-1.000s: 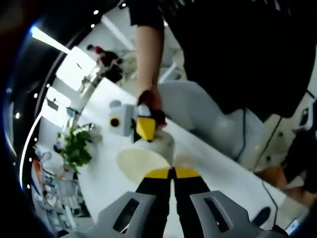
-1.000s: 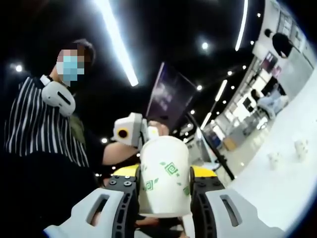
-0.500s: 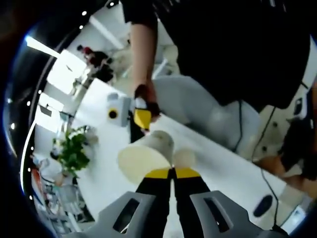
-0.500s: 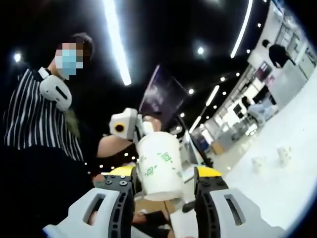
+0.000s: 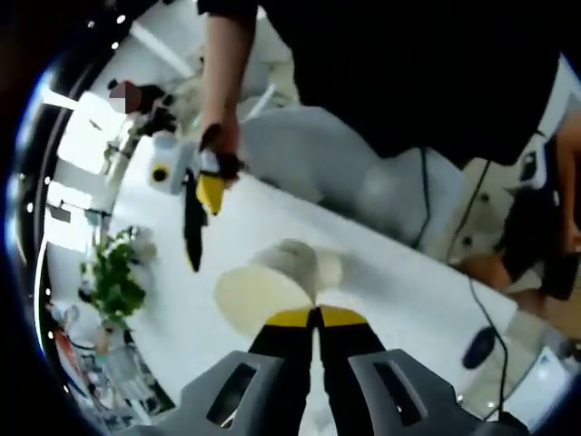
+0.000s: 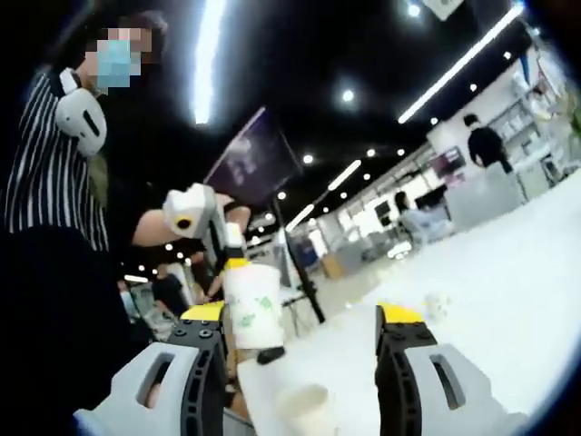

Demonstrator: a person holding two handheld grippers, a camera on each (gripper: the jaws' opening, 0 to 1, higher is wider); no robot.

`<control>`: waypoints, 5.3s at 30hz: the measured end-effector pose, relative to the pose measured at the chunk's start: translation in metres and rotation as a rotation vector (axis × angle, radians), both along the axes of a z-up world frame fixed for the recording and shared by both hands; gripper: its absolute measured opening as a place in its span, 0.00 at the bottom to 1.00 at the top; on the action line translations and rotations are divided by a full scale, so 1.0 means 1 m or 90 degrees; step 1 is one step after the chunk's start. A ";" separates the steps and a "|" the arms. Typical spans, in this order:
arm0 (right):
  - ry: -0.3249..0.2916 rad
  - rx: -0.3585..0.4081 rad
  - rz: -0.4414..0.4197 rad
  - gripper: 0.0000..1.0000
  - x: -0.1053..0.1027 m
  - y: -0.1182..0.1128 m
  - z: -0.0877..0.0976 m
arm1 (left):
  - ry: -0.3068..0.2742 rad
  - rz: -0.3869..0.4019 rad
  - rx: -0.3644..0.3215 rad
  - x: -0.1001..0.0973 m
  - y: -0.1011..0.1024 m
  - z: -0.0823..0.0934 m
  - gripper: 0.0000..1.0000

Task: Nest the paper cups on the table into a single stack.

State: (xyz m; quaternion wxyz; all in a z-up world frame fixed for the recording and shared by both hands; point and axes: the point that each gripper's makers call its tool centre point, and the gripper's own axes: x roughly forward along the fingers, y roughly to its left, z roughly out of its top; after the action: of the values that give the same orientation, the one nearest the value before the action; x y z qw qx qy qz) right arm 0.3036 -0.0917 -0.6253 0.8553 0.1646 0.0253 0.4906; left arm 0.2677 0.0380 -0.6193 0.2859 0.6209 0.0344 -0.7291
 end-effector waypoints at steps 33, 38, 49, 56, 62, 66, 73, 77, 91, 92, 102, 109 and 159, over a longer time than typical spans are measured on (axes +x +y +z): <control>-0.019 -0.200 -0.074 1.00 0.017 -0.018 -0.054 | -0.108 -0.130 0.110 0.005 -0.001 -0.074 0.00; -0.015 -0.195 -0.075 1.00 0.017 -0.021 -0.055 | -0.108 -0.127 0.119 0.005 -0.003 -0.082 0.00; -0.014 -0.194 -0.076 1.00 0.014 -0.025 -0.057 | -0.113 -0.134 0.130 0.001 -0.012 -0.098 0.00; -0.005 -0.192 -0.078 1.00 0.012 -0.032 -0.061 | -0.107 -0.119 0.137 -0.001 -0.022 -0.107 0.00; -0.002 -0.185 -0.078 1.00 0.011 -0.035 -0.061 | -0.091 -0.099 0.150 -0.003 -0.025 -0.115 0.01; -0.001 -0.184 -0.077 1.00 0.011 -0.037 -0.062 | -0.083 -0.094 0.158 -0.006 -0.025 -0.123 0.01; 0.008 -0.172 -0.079 0.99 0.012 -0.041 -0.063 | -0.069 -0.059 0.152 -0.005 -0.026 -0.128 0.05; 0.012 -0.162 -0.073 0.98 0.009 -0.039 -0.063 | -0.067 -0.033 0.159 -0.002 -0.024 -0.132 0.13; 0.025 -0.162 -0.070 0.98 0.008 -0.036 -0.067 | -0.029 0.044 0.119 0.005 -0.025 -0.116 0.16; 0.026 -0.162 -0.070 0.98 0.008 -0.035 -0.066 | -0.029 0.051 0.112 0.006 -0.025 -0.114 0.16; 0.022 -0.167 -0.075 0.98 0.014 -0.034 -0.058 | 0.037 0.216 -0.017 0.020 -0.029 -0.084 0.12; 0.033 -0.169 -0.079 0.98 0.013 -0.034 -0.060 | 0.118 0.400 -0.165 0.036 -0.032 -0.061 0.14; 0.047 -0.185 -0.019 1.00 0.032 0.002 -0.063 | 0.340 0.856 -0.678 0.066 0.035 -0.026 0.99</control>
State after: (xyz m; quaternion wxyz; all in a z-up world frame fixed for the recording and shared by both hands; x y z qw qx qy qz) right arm 0.3355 -0.0895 -0.6881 0.8758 0.0574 0.1248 0.4626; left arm 0.3338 0.0731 -0.6457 0.8849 0.0648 0.1133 -0.4472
